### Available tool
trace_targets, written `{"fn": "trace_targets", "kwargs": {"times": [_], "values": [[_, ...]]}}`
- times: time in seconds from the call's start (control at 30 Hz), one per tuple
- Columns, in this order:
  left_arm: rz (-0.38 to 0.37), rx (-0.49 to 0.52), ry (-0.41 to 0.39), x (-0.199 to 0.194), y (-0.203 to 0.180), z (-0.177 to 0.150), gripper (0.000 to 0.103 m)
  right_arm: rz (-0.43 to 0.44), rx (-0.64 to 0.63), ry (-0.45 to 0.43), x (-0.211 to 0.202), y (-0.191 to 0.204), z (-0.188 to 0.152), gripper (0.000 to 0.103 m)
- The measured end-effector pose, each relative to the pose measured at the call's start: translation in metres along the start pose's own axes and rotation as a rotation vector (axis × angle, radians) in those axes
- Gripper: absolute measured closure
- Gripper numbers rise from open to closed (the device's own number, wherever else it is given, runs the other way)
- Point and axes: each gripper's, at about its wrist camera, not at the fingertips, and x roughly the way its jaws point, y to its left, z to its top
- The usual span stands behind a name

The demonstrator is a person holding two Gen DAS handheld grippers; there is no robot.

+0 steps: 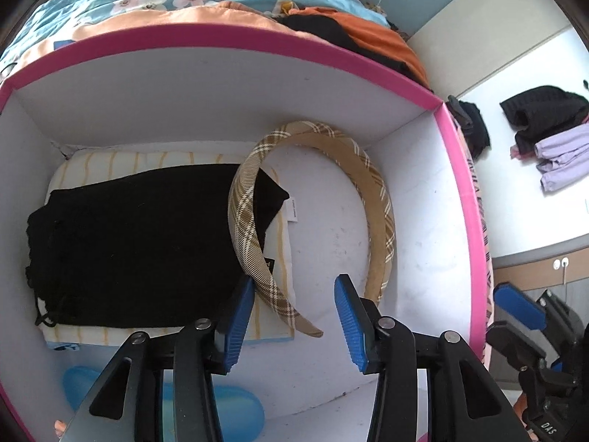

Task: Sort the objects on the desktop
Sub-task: 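Open the right gripper and withdraw it from the headband, then move the right gripper down to the white lotion bottle in the clutter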

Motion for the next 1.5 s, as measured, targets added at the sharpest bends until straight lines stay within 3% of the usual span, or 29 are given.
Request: {"fn": "trace_targets", "kwargs": {"times": [0.33,0.6,0.77,0.97,1.27,1.5], "values": [[0.016,0.023,-0.095,-0.035,0.008,-0.005,0.056,0.042,0.03,-0.025,-0.016,0.007,-0.011,0.07],[-0.011,0.165,-0.23,-0.096,-0.005,-0.043,0.055,0.086,0.049,-0.054,-0.039,0.015,-0.029,0.07],[-0.059,0.242,-0.256,-0.123,-0.014,-0.077,0.052,0.1,0.078,-0.06,-0.053,0.018,-0.044,0.069],[-0.085,0.295,-0.22,-0.123,-0.021,-0.118,0.047,0.108,0.113,-0.031,-0.057,0.022,-0.07,0.069],[-0.081,0.243,-0.077,-0.086,-0.018,-0.17,0.047,0.115,0.173,0.047,-0.045,0.025,-0.105,0.068],[-0.071,0.228,0.006,-0.061,-0.02,-0.192,0.047,0.121,0.214,0.096,-0.038,0.024,-0.127,0.068]]}}
